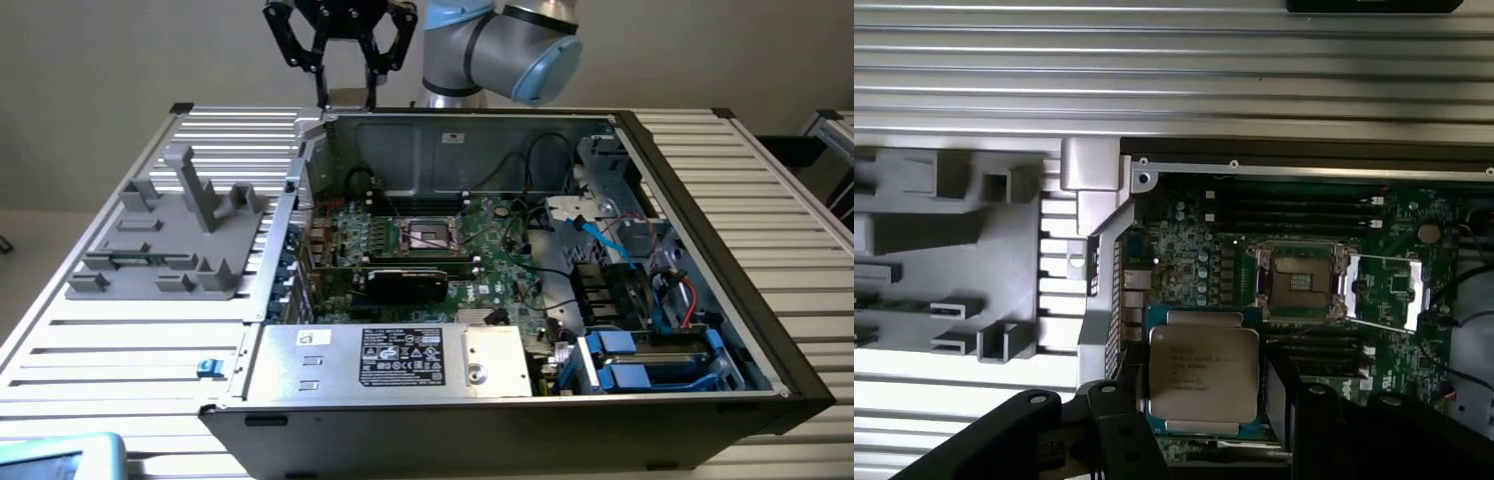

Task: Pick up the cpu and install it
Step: 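Pick up the cpu and move it towards the insertion slot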

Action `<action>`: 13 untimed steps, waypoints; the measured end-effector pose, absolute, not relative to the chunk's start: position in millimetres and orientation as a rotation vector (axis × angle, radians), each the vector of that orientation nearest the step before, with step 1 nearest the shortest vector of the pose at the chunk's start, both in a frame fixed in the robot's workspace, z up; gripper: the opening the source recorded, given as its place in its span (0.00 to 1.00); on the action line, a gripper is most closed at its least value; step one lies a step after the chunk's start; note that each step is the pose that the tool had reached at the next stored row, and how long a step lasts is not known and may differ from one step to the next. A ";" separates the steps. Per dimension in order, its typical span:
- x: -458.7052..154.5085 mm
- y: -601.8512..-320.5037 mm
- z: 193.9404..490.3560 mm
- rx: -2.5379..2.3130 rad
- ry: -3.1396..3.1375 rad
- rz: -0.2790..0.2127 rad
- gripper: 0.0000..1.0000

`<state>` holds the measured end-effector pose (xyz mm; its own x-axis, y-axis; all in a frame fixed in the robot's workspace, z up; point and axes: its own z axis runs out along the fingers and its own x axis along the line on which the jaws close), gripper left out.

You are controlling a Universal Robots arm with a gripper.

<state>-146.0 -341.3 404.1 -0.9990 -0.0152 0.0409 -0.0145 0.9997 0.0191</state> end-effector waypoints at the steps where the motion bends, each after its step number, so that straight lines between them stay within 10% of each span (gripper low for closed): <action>1: -143.3 -341.3 403.5 0.023 -3.101 -0.029 0.56; 13: -105.1 -340.5 392.4 0.019 -3.104 -0.029 0.56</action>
